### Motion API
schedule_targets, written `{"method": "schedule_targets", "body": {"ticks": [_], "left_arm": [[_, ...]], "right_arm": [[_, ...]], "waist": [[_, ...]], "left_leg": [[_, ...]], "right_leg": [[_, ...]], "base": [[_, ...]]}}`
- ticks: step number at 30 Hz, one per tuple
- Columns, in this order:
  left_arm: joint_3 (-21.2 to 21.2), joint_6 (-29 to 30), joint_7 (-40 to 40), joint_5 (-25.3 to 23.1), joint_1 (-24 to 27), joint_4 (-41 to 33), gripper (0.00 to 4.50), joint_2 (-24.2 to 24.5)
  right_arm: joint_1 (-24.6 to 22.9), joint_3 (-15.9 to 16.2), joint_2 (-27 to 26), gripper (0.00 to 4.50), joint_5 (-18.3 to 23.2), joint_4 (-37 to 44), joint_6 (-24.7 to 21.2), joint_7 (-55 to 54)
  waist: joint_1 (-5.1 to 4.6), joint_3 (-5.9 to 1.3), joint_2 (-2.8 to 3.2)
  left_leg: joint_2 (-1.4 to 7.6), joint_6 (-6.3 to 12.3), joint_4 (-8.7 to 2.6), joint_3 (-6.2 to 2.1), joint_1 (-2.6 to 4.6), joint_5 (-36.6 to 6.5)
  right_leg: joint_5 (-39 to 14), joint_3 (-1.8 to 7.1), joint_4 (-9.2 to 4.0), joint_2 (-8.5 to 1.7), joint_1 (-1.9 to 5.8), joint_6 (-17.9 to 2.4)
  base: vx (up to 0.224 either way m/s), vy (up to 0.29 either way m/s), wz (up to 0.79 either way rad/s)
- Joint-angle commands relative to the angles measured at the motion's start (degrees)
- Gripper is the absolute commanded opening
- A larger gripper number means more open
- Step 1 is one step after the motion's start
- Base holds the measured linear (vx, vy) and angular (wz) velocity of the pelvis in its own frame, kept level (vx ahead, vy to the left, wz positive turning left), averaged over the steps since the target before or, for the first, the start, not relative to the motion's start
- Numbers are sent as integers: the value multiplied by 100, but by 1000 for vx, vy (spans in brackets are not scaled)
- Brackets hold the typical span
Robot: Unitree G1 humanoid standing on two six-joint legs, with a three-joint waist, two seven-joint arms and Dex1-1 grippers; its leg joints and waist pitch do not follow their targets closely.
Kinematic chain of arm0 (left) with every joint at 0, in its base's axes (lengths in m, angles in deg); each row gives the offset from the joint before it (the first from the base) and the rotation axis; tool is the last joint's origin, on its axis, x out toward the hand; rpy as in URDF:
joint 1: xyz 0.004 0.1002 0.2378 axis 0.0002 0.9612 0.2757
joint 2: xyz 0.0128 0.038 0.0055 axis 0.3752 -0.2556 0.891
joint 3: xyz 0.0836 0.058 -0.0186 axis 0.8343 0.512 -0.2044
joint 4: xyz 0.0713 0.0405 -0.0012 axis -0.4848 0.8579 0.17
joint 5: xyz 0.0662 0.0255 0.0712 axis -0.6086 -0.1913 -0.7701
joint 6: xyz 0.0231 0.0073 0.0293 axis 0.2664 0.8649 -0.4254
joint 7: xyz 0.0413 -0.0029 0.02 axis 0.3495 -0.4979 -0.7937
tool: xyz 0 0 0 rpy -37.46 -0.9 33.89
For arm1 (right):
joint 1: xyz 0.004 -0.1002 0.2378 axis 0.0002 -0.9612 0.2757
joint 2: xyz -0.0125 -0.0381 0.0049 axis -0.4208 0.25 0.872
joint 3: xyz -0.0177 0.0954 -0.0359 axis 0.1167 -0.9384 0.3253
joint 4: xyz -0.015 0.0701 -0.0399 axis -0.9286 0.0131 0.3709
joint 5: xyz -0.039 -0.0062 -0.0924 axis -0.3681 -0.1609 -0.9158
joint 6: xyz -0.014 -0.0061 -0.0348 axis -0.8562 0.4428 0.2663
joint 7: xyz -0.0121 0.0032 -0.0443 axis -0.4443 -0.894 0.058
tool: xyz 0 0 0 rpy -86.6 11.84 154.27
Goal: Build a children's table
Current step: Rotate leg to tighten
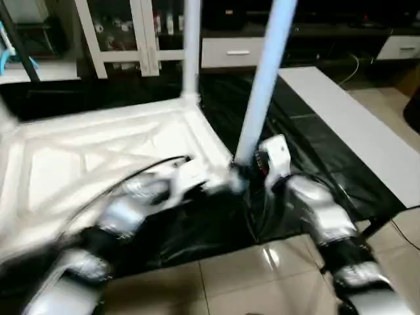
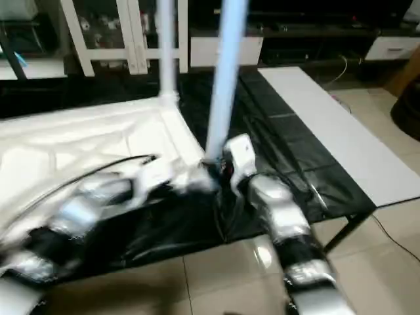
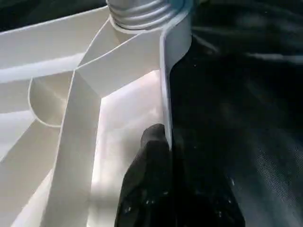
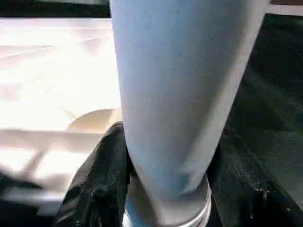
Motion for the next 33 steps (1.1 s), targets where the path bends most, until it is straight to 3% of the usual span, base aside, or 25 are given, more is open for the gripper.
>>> {"method": "schedule_targets", "body": {"ticks": [1, 2, 5, 7, 8, 9, 12, 14, 15, 16, 17, 18, 19, 20, 21, 22, 23, 26, 29, 33], "left_arm": [[-228, -20, -967, -43, -334, 651, 0, -346], [-244, -54, -1117, -59, -428, 798, 0, -467], [-251, -203, -1308, -159, -619, 1114, 0, -712], [-224, -260, -1242, -183, -666, 1192, 0, -742], [-220, -265, -1231, -187, -666, 1196, 0, -741], [-185, -307, -1159, -200, -642, 1184, 0, -701], [-107, -353, -958, -207, -550, 1103, 0, -568], [-7, -520, -472, -132, -382, 925, 0, -337], [105, -746, 78, -38, -229, 760, 0, -112], [105, -746, 78, -38, -229, 760, 0, -112], [260, -1070, 806, 112, 7, 430, 0, 188], [260, -1070, 806, 112, 7, 430, 0, 188], [377, -1221, 1468, 298, 246, 63, 0, 481], [416, -1192, 1798, 407, 382, -153, 0, 654], [419, -1073, 2206, 592, 580, -476, 0, 905], [402, -1002, 2317, 666, 642, -587, 0, 977], [372, -884, 2475, 784, 729, -746, 0, 1076], [366, -849, 2641, 891, 837, -902, 0, 1252], [330, -895, 2717, 895, 857, -900, 0, 1313], [350, -764, 3037, 962, 923, -1098, 0, 1480]], "right_arm": [[146, -636, -213, 191, -213, -1032, 154, -1797], [245, -642, -332, 191, -245, -1172, 283, -2037], [513, -692, -641, 191, -231, -1475, 657, -2336], [690, -884, -914, 191, 233, -1476, 856, -1540], [707, -948, -973, 191, 386, -1416, 922, -1237], [658, -864, -957, 247, 385, -1253, 1003, -915], [493, -625, -836, 279, 358, -904, 1043, -308], [304, -563, -602, 297, 424, -561, 890, 26], [205, -512, -391, 301, 561, -369, 674, 452], [205, -512, -391, 310, 561, -369, 674, 452], [58, -351, -108, 323, 664, -64, 345, 1017], [58, -351, -108, 323, 664, -64, 345, 1017], [-86, -168, 182, 334, 655, 226, 171, 1464], [-180, -50, 379, 347, 616, 401, 135, 1761], [-357, 171, 760, 347, 503, 706, 169, 2364], [-424, 258, 910, 347, 451, 810, 208, 2584], [-522, 385, 1137, 347, 374, 954, 298, 2884], [-731, 483, 1540, 347, 372, 1289, 363, 3557], [-853, 526, 1855, 347, 533, 1635, 222, 4013], [-875, 625, 2158, 347, 696, 1938, -361, 4387]], "waist": [[-16, -268, 33], [-32, -291, 33], [-9, -313, 10], [0, -312, 4], [7, -319, 0], [28, -327, 4], [49, -331, -3], [33, -344, -7], [47, -338, 16], [60, -343, 6], [66, -344, 21], [83, -351, 27], [80, -348, 30], [109, -354, 79], [136, -356, 87], [152, -352, 111], [165, -344, 98], [178, -331, 95], [186, -297, 69], [161, -288, 46]], "left_leg": [[15, -67, -440, 16, 59, -2308], [-15, -150, -418, 4, 99, -2354], [-1, -75, -443, 0, 26, -2144], [-1, 42, -434, 20, 30, -2202], [7, 124, -440, 14, 3, -2142], [22, 175, -435, 25, -2, -1983], [24, 307, -435, 32, -36, -1808], [32, 322, -439, 18, -84, -1560], [35, 327, -436, 27, -70, -1515], [39, 351, -428, 30, -53, -1516], [46, 383, -434, 27, -41, -1463], [59, 392, -429, 26, -42, -1425], [65, 401, -428, 48, -32, -1369], [77, 386, -430, 35, -8, -1307], [103, 432, -421, 51, -11, -1039], [106, 439, -423, 57, 10, -1068], [107, 457, -420, 74, 16, -1095], [102, 405, -435, 86, 46, -1310], [95, 311, -458, 79, 44, -1668], [87, 240, -465, 60, 39, -1851]], "right_leg": [[-2603, 103, -552, -141, 105, -782], [-2713, 86, -554, -138, 82, -769], [-2230, 79, -525, -130, 146, -786], [-2105, 85, -519, -128, 143, -830], [-2004, 85, -505, -135, 177, -870], [-1782, 93, -488, -141, 186, -940], [-1619, 88, -472, -144, 232, -1018], [-1481, 82, -440, -156, 270, -1070], [-1493, 83, -444, -164, 258, -1108], [-1495, 85, -453, -167, 261, -1127], [-1440, 92, -442, -160, 259, -1199], [-1349, 94, -427, -166, 266, -1232], [-1181, 103, -407, -152, 239, -1308], [-1062, 100, -392, -151, 254, -1335], [-447, 101, -311, -132, 265, -1488], [-354, 95, -294, -118, 263, -1522], [-263, 100, -283, -111, 263, -1556], [-483, 111, -306, -110, 250, -1557], [-1083, 137, -370, -129, 245, -1393], [-1633, 148, -416, -141, 228, -1212]], "base": [[0, 0, 0], [0, 0, 0], [0, 0, 0], [0, 0, 0], [0, 0, 0], [0, 0, 0], [0, 0, 0], [0, 0, 0], [0, 0, 0], [0, 0, 0], [0, 0, 0], [0, 0, 0], [0, 0, 0], [0, 0, 0], [57, 0, -1], [57, 0, -1], [0, 0, 0], [0, 0, 0], [0, 0, 0], [0, 0, 0]]}}
